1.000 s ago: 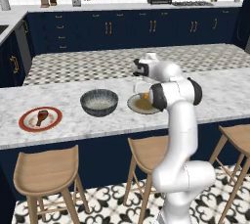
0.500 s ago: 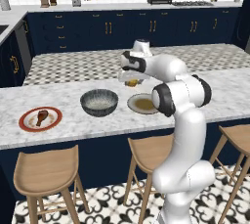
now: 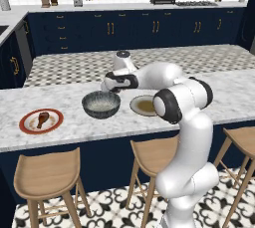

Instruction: Pick the chicken drumstick and squash from their plates and place them in the bowl. Then put the bowl in the fridge.

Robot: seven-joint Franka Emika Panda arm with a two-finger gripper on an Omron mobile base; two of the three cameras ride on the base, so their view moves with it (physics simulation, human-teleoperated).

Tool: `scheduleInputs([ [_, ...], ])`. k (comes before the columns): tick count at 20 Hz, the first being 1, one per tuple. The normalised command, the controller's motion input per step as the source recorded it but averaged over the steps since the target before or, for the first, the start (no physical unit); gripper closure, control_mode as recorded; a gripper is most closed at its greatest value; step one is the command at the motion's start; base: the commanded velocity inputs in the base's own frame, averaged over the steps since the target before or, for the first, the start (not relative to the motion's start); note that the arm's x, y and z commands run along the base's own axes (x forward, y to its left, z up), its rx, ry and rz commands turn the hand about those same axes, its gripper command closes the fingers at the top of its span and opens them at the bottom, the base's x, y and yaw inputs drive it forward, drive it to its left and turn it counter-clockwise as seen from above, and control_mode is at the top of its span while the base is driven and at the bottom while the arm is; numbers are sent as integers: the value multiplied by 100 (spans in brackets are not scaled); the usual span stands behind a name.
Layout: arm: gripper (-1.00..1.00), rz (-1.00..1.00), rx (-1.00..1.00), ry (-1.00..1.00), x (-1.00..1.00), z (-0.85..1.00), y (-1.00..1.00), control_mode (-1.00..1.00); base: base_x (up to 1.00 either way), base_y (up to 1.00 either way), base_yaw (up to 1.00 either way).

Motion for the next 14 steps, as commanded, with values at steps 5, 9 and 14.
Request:
scheduleInputs([
  [5, 100, 0, -1, 4, 9, -37, 68, -100, 0, 0, 0],
  [9, 100, 0, 0, 6, 10, -37, 20, -100, 0, 0, 0],
  [14, -100, 0, 3, 2, 0, -25, 0, -100, 0, 0, 0],
])
